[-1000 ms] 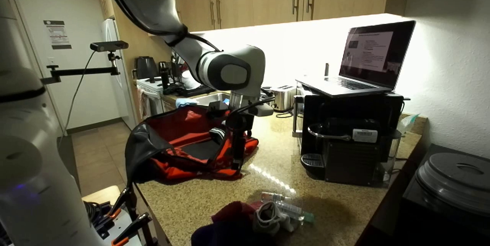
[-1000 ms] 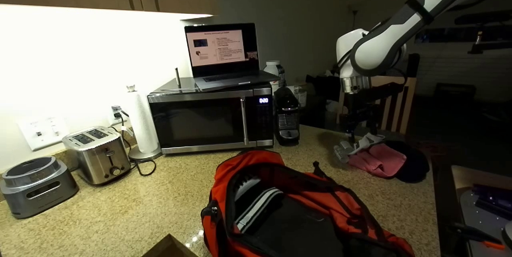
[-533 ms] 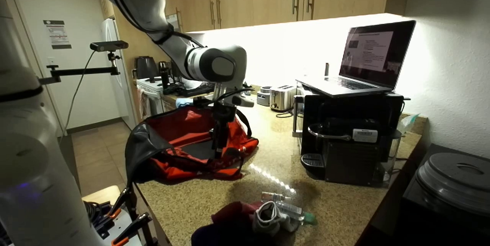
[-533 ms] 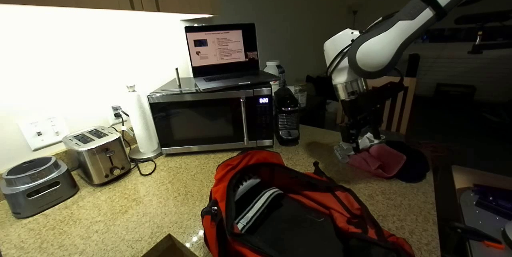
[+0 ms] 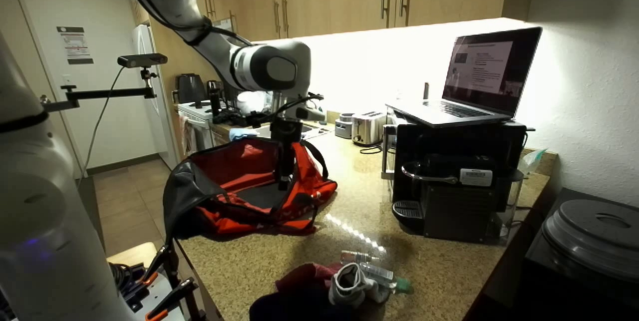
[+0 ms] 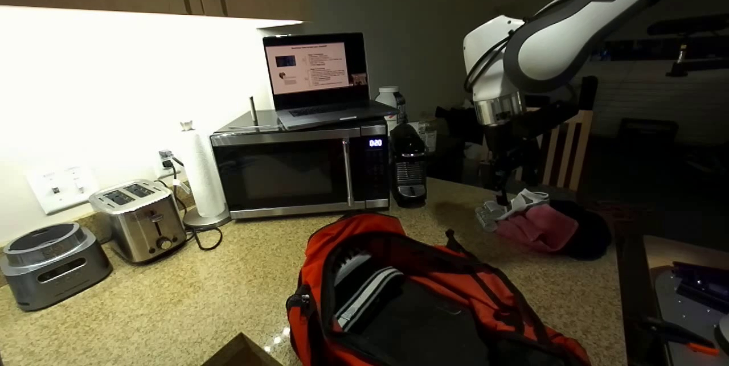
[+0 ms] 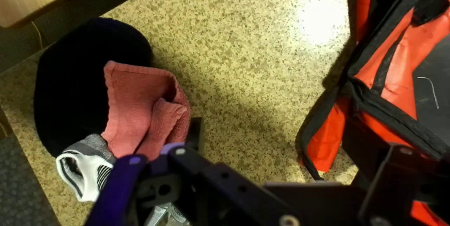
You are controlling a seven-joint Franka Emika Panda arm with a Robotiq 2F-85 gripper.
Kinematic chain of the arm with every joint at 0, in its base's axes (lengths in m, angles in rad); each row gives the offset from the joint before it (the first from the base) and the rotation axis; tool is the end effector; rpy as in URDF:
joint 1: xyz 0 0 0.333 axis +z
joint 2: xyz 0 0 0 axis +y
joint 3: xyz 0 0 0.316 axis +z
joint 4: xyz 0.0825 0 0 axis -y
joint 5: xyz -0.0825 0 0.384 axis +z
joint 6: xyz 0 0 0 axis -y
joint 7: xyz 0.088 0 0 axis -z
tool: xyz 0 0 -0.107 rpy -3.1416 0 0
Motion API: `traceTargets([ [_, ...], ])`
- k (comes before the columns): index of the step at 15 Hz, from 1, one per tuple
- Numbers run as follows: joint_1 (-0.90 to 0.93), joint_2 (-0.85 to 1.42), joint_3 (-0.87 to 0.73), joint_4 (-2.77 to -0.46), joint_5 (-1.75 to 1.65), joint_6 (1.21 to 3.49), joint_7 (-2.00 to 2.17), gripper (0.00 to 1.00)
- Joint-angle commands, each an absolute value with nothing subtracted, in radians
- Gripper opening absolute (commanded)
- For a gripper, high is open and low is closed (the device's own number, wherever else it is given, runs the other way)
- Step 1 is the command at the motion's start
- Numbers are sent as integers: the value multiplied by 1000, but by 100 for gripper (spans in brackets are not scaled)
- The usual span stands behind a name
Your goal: Remove the bottle out of the bag
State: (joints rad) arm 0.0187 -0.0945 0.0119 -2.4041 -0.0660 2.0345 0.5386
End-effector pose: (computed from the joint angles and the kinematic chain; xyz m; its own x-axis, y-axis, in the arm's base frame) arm 0.4474 0.0099 0.3310 0.8628 -0.4606 -0.2083 -0.4284 -0.8850 0.1825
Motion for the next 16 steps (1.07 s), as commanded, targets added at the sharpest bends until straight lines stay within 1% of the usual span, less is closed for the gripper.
traceTargets([
  [1, 11, -168, 28, -2410, -72, 2003, 557, 100],
  [8, 10, -258, 47, -2385, -56, 2047, 491, 100],
  [9, 3, -221, 52, -2373, -60, 2033, 526, 100],
  [16, 2, -220, 54, -2369, -60, 2033, 525, 100],
])
